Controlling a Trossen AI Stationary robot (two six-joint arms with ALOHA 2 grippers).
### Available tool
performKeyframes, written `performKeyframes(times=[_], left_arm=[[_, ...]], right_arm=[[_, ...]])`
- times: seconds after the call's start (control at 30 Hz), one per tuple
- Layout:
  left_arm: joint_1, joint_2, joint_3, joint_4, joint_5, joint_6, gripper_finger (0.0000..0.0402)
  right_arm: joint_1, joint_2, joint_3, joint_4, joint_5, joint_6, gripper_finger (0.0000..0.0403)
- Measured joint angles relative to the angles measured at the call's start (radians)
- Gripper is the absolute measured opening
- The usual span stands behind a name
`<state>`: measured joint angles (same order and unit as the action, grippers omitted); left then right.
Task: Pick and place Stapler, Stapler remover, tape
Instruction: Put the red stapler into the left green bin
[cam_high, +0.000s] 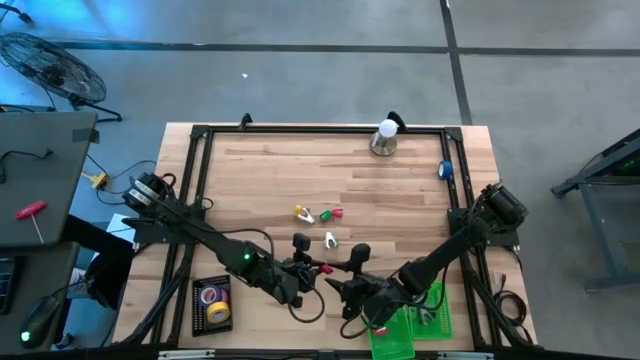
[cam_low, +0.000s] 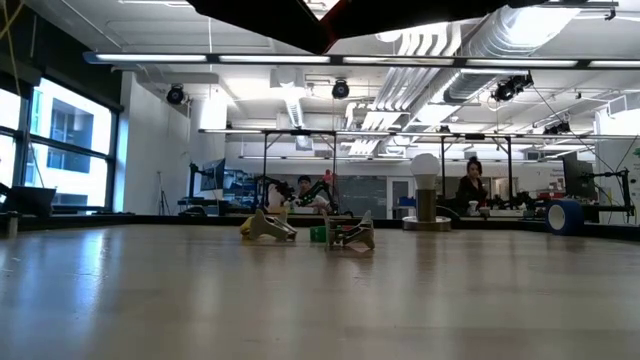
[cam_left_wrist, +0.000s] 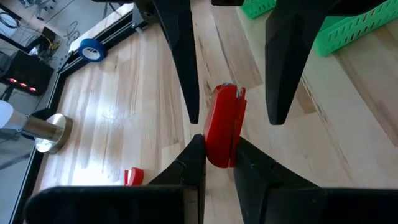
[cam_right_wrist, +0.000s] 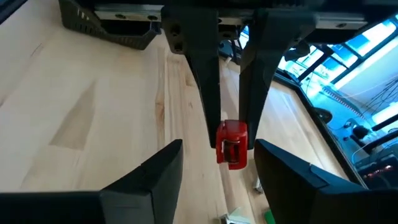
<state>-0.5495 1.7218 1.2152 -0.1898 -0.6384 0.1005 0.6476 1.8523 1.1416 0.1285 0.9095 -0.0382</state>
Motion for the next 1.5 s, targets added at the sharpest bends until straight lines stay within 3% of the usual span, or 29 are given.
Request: performKeyframes(times=[0.63,0.93,1.13,1.43,1.5], left_arm=[[0.010,0.001,0.000,-0.012,0.002,-0.009,0.0048],[0.016,0.002,0.000,-0.031,0.003,-0.023,0.0048],[0.017,0.003,-0.001,-0.035,0.000,-0.031,0.0048],[0.017,0.003,-0.002,-0.039,0.014,-0.031,0.0048],[0.017,0.003,-0.002,-0.041,0.021,-0.029,0.0069]], right_arm=[[-0.018,-0.001,0.032,-0.037,0.000,0.033,0.0057],[-0.039,-0.002,0.032,-0.082,-0.041,0.088,0.0076],[-0.058,-0.004,0.034,-0.151,-0.058,0.163,0.0045],[-0.058,-0.003,0.033,-0.158,-0.048,0.169,0.0043],[-0.058,-0.003,0.033,-0.158,-0.050,0.169,0.0043]])
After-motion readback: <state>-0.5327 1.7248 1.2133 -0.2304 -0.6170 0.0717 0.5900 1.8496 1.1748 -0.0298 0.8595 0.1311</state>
